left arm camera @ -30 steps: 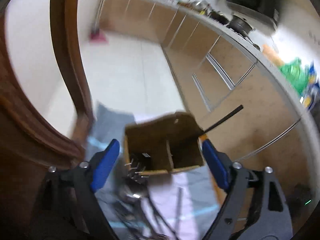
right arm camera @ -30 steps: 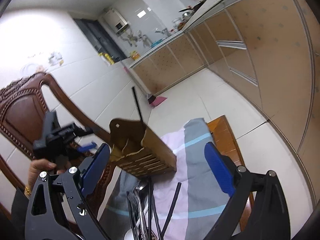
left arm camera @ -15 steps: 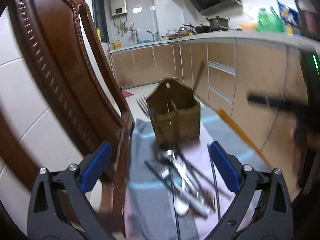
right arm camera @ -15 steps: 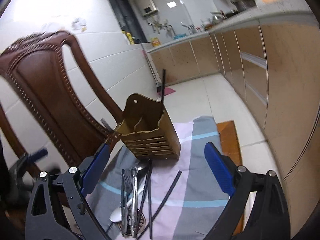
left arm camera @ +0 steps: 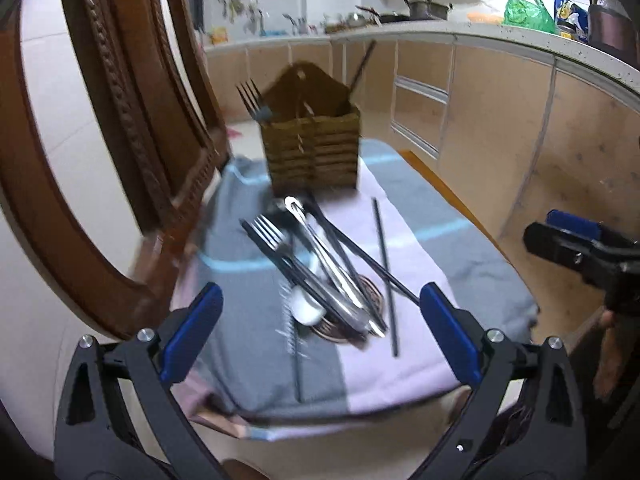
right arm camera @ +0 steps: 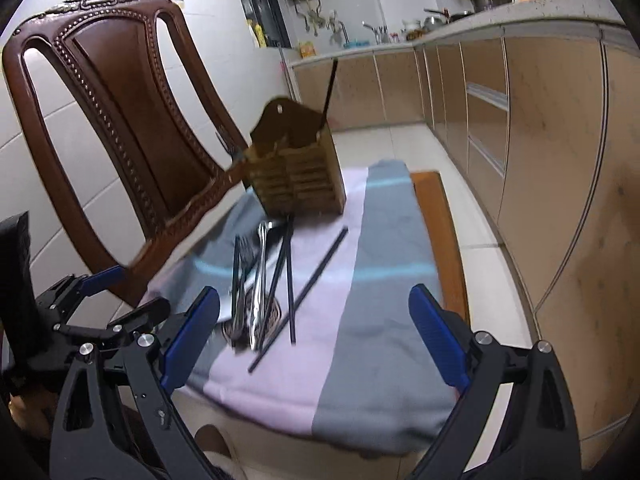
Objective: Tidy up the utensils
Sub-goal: 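Withdraw both grippers from the holder back over the cutlery pile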
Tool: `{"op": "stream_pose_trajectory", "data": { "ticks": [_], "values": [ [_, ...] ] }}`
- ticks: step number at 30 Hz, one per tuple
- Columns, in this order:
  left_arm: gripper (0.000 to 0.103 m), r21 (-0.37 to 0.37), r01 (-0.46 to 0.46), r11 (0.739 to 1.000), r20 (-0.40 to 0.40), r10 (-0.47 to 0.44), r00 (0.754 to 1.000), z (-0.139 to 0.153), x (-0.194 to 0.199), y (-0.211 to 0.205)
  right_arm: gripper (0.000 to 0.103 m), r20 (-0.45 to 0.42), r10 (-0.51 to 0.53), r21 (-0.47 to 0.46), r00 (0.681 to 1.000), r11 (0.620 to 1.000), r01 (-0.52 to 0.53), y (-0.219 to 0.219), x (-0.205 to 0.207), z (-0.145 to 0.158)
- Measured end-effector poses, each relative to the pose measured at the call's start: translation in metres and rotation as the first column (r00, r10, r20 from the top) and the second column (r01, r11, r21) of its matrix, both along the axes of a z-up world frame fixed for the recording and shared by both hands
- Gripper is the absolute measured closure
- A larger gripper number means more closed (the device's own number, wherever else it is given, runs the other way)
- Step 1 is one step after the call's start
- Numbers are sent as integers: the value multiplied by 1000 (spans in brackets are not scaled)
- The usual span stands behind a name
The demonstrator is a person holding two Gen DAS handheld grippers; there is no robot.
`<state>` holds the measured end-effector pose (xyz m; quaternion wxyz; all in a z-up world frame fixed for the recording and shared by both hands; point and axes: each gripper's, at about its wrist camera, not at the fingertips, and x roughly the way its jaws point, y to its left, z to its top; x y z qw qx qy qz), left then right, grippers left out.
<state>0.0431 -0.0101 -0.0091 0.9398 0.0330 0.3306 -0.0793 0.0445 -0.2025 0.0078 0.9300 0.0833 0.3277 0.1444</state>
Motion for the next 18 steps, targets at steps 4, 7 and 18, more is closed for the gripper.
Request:
{"op": "stream_pose_trajectory", "data": {
  "ticks": [4,7,18],
  "values": [
    [6,5,5,1000,12,-5,1000,2,-2,-1,10,7,-3,-11,1000,1000,4,1,1,-1],
    [6,1,1,1000,9,-1,1000,3,-2,-1,10,1,-1,-12,1000,1000,1,2,2,-3],
    [7,-6,-5,1000,-28,5,1000,-5,7,-1,10,-7,22,-40,1000,999,-22,7,6,-7]
  ]
}}
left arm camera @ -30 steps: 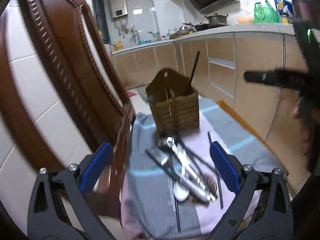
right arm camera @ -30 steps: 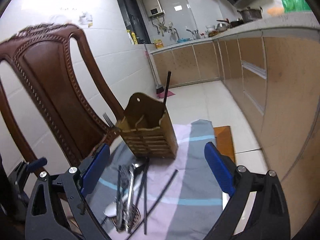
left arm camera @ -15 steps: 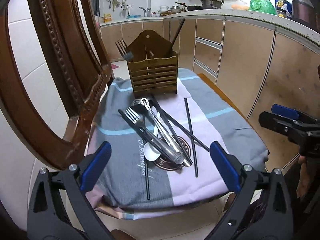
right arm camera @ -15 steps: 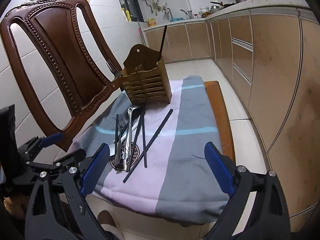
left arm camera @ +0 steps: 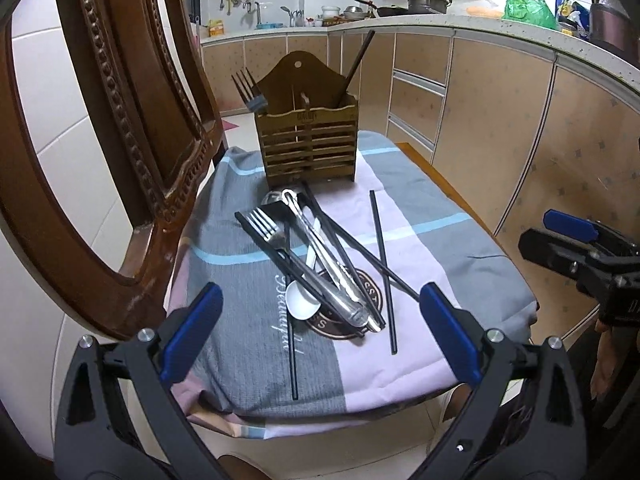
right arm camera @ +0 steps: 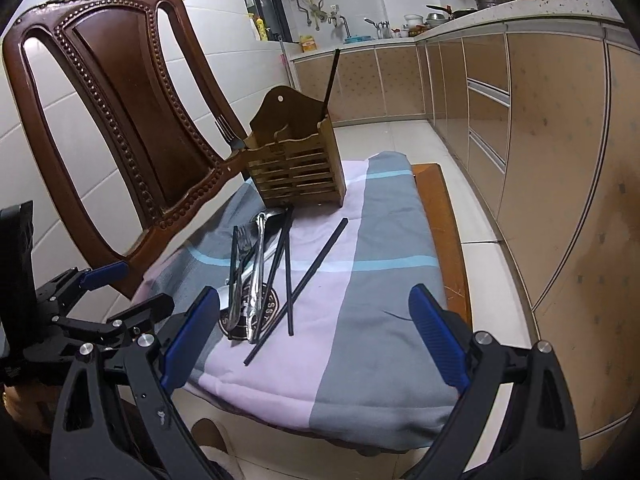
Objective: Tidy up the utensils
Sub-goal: 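Withdraw both grippers from the holder back over the cutlery pile, then lower the right gripper onto the black chopsticks while the left gripper approaches the pile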
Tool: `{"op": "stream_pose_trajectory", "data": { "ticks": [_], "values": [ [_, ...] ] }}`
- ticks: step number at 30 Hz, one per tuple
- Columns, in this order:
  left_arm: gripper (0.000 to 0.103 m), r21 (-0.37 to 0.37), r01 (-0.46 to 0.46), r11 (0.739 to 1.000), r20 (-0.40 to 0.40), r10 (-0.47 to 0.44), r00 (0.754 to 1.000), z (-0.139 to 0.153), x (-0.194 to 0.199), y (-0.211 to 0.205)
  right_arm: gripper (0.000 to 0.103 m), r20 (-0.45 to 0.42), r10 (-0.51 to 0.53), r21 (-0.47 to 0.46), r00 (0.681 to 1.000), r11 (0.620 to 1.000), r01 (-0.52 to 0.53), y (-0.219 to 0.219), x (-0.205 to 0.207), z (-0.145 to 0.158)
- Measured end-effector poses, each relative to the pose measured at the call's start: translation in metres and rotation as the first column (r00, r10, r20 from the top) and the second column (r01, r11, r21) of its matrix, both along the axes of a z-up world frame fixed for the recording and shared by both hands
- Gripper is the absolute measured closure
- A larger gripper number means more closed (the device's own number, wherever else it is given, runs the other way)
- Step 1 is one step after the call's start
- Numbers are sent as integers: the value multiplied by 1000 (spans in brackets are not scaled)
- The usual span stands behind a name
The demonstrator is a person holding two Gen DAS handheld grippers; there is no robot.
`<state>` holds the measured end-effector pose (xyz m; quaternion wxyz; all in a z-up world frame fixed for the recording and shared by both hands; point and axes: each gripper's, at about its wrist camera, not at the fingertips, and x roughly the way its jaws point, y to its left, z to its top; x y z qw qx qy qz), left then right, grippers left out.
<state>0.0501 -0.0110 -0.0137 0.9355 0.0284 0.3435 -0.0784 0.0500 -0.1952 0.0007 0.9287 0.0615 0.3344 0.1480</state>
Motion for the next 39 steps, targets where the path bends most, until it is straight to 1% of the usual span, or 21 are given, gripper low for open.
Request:
{"op": "stream_pose_trajectory", "data": {
  "ticks": [4,6,8,11,12,13,15,17,19,21,24,27,30,33,35,36,37,38,39],
  "values": [
    [17,-22,-27,999,-17,27,999,-2,6,8,12,-61,43,-33,997,998,-45,10,9,-17],
    [20,-33,-40,999,-34,39,999,-3,10,12,18,-77,74,-57,994,995,-78,19,11,-22],
    [21,-35,-44,998,-39,42,998,-4,11,14,20,-78,91,-74,993,992,-97,25,11,-25],
    [23,-37,-46,998,-40,45,998,-5,12,16,20,-77,103,-72,992,991,-109,29,11,-24],
    [26,-37,-44,998,-44,43,998,-5,12,16,20,-77,107,-67,991,991,-112,30,11,-23],
    [29,-39,-40,998,-55,38,998,-8,14,16,20,-75,109,-65,991,991,-114,30,11,-22],
    [39,-52,-32,998,-91,27,995,-15,18,16,20,-76,113,-65,991,991,-118,32,12,-22],
    [42,-63,-35,997,-127,27,992,-21,22,16,21,-86,115,-67,990,990,-121,34,14,-24],
    [47,-80,-44,996,-166,30,986,-29,28,16,21,-101,121,-66,988,990,-128,35,16,-26],
    [55,-92,-50,995,-209,30,978,-38,33,12,21,-111,123,-69,986,989,-131,36,17,-28],
    [63,-86,-40,995,-261,17,965,-55,36,2,21,-125,122,-64,985,989,-131,34,19,-30],
    [66,-83,-40,996,-301,13,953,-69,40,-10,21,-137,118,-59,983,990,-127,31,20,-32],
    [66,-86,-42,995,-315,13,949,-75,45,-15,21,-146,115,-52,983,991,-124,27,21,-33],
    [66,-97,-36,995,-314,4,949,-76,49,-19,21,-155,117,-49,981,991,-126,26,21,-36],
    [65,-89,-37,995,-300,8,954,-70,49,-19,21,-161,122,-34,979,991,-129,26,22,-37],
    [63,-88,-41,995,-291,14,957,-66,48,-18,21,-171,128,-14,977,991,-132,25,24,-38],
    [60,-85,-48,995,-274,23,961,-60,46,-14,21,-186,139,27,973,990,-137,23,27,-40],
    [52,-80,-56,995,-251,35,967,-53,43,-10,22,-191,149,61,970,988,-140,22,30,-41],
    [46,-74,-65,995,-227,47,973,-47,39,-5,25,-203,169,110,964,983,-150,22,35,-42]
  ]
}}
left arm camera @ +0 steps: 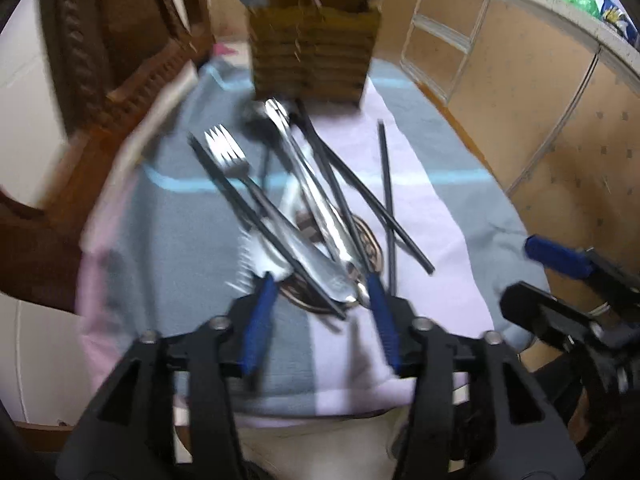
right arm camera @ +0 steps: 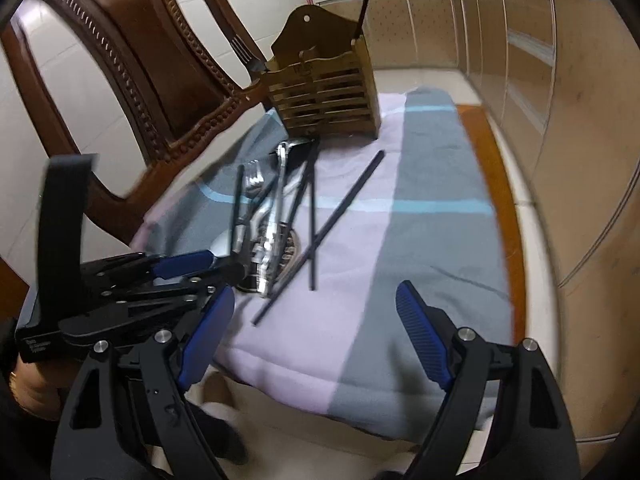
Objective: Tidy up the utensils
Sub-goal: 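Lower the right gripper onto the black chopsticks while the left gripper approaches the pile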
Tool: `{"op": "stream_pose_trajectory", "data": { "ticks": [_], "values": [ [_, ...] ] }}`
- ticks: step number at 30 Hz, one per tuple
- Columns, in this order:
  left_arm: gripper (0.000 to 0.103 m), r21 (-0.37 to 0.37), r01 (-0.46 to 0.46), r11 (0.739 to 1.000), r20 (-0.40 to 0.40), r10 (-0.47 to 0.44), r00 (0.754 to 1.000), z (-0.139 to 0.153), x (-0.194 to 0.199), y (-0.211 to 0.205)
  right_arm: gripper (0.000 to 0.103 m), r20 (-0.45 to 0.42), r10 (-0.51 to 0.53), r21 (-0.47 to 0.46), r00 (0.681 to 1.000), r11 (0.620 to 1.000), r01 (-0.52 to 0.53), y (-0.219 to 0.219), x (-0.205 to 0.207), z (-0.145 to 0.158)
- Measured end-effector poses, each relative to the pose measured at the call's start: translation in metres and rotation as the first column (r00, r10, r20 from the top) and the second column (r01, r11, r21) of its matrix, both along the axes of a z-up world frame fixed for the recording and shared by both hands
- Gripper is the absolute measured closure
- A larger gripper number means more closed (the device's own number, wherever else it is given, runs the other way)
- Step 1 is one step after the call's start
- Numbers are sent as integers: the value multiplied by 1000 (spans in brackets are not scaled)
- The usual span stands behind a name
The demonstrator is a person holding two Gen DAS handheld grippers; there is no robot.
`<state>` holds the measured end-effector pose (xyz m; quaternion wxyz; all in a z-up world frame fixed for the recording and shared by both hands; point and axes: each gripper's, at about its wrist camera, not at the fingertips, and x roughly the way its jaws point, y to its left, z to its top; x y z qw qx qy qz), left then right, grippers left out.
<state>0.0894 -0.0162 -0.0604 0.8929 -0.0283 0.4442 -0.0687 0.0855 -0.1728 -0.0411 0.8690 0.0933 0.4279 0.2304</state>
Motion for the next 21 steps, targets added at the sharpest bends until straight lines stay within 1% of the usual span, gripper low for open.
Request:
{"op": "stream_pose_trajectory", "data": {
  "ticks": [1,2,3,4,5,6,7,8,11,12,13,15,18,19,21],
  "values": [
    [44,17,-14,1000,43,13,999,10,-5,6,27,-26,21,46,999,999,-20,3,7,-2],
    [42,40,-28,999,79,25,997,18,-9,10,33,-52,43,81,998,996,-38,7,14,-4],
    [40,84,-48,995,129,37,991,27,-14,14,40,-96,82,143,992,987,-68,12,23,-10],
    [40,109,-60,992,155,43,987,31,-17,17,46,-158,132,216,978,972,-96,19,33,-18],
    [39,129,-72,989,177,49,983,35,-20,21,57,-214,168,265,962,958,-108,25,41,-27],
    [38,130,-81,988,189,55,980,38,-21,26,64,-258,191,310,947,945,-106,31,48,-35],
    [37,120,-86,989,192,62,980,39,-22,31,67,-308,210,364,928,927,-89,34,55,-44],
    [36,105,-89,990,190,68,979,40,-22,36,72,-339,214,390,916,918,-70,35,59,-50],
    [34,74,-93,993,182,78,980,42,-23,49,78,-434,203,473,878,881,30,32,65,-68],
    [34,72,-92,993,182,77,980,43,-24,52,80,-434,203,473,878,881,30,32,65,-68],
    [34,71,-88,994,180,74,981,43,-25,53,80,-454,199,495,869,867,60,30,67,-73],
    [33,65,-80,995,176,68,982,43,-26,53,84,-479,182,507,859,856,102,29,70,-78],
    [32,62,-68,996,176,56,983,44,-27,53,85,-502,172,522,848,842,138,32,74,-83],
    [32,62,-66,996,175,54,983,43,-27,54,85,-512,172,519,842,842,144,34,76,-84],
    [32,61,-66,996,170,55,984,42,-26,54,85,-510,157,490,846,861,135,37,78,-81]
  ]
}}
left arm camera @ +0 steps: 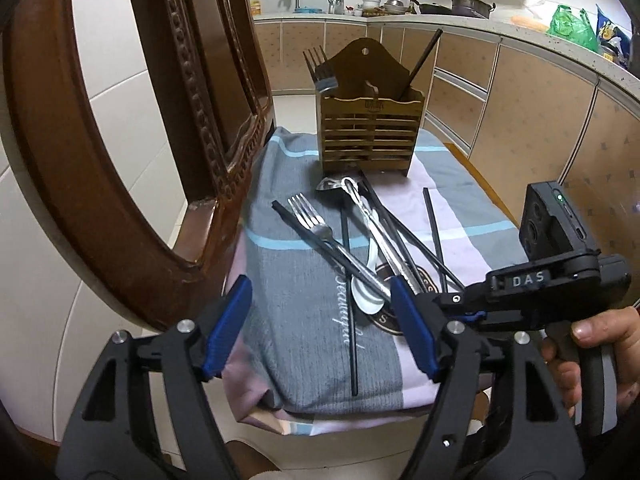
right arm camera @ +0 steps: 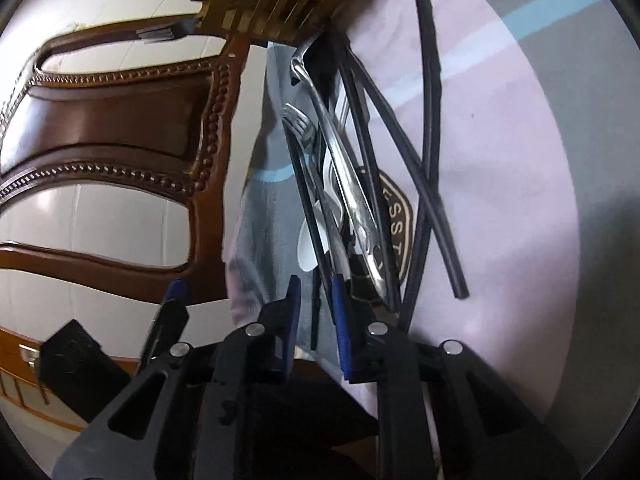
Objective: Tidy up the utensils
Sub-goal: 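Lower the right gripper onto the black chopsticks while the left gripper approaches the pile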
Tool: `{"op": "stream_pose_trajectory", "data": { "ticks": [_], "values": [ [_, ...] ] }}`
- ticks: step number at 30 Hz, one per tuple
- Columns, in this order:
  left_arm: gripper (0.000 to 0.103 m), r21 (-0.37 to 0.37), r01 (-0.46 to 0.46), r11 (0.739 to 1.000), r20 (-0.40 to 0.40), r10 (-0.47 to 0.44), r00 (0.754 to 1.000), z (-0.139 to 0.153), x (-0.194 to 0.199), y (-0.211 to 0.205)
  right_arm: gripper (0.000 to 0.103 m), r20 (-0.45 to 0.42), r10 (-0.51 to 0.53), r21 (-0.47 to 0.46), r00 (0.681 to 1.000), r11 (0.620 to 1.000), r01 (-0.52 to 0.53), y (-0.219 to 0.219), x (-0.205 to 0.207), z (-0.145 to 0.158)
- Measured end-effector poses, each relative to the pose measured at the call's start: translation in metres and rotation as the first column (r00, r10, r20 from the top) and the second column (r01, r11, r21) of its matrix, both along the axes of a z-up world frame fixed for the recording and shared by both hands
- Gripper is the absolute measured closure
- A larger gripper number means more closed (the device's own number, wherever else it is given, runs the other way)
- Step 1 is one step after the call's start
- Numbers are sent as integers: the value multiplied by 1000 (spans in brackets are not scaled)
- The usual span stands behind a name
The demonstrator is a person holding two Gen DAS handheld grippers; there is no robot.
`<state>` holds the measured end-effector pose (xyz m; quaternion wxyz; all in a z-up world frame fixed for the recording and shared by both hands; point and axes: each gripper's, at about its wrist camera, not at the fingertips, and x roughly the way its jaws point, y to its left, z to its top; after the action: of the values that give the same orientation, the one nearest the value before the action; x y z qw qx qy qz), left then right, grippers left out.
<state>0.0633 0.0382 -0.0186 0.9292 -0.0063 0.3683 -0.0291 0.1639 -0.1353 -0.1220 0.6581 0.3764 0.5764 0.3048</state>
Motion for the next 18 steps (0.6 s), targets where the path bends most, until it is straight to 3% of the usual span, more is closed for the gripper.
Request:
{"op": "stream_pose_trajectory", "data": {
  "ticks": [9,18],
  "values": [
    [32,-7,-1,1000,-14,1,1000,-4,2,0,84,16,-25,-87,1000,996,27,-16,-8,6],
    [32,13,23,1000,-42,-22,999,-11,4,-6,86,17,-38,-66,999,997,39,1,-2,-1]
  ]
}}
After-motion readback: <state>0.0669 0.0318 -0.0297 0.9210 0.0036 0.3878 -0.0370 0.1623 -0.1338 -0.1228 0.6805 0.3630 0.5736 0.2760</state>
